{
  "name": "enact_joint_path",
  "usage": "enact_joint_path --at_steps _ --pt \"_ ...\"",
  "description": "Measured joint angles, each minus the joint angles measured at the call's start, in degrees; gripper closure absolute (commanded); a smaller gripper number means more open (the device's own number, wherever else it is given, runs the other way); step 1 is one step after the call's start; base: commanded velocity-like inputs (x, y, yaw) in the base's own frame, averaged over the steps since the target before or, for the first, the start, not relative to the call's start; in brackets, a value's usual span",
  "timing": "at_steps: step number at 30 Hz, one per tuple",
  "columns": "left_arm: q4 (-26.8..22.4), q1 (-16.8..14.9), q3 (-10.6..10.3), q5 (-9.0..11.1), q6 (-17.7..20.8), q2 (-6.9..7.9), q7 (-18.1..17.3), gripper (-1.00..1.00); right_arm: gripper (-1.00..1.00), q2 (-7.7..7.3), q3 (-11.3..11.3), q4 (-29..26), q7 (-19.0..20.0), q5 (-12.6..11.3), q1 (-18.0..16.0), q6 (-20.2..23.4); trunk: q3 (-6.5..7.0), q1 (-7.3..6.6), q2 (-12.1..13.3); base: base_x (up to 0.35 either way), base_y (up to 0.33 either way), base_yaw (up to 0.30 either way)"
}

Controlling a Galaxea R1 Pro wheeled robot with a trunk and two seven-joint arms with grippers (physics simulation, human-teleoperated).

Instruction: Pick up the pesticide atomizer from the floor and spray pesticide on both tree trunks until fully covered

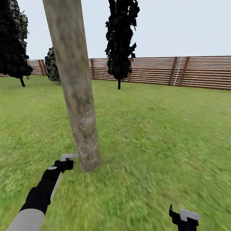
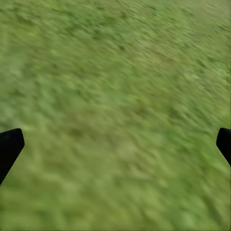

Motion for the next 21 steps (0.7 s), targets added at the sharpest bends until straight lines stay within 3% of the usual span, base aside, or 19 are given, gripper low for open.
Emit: enact_joint_path --at_steps 3,11,17,21 --pt "0.0 0.0 0.0 0.1 0.0 1.97 -1.7 1.0 -1.0 0.0 0.0 0.0 0.0 0.0 0.0 0.0 0.0 0.0 0.0 0.188 0.13 0.001" --pt "0.0 0.2 -0.4 0.2 -0.2 1.4 -2.0 1.0 -1.0 0.0 0.0 0.0 0.0 0.0 0.0 0.0 0.0 0.0 0.0 0.264 0.188 0.0" --pt "-0.6 0.2 0.2 0.0 -0.3 2.26 -2.1 1.0 -1.0 0.0 0.0 0.0 0.0 0.0 0.0 0.0 0.0 0.0 0.0 0.032 0.025 0.0" --pt "-0.6 1.1 -1.0 0.3 -0.4 1.5 -2.2 1.0 -1.0 0.0 0.0 0.0 0.0 0.0 0.0 0.0 -0.01 0.0 0.0 0.0 0.0 0.0"
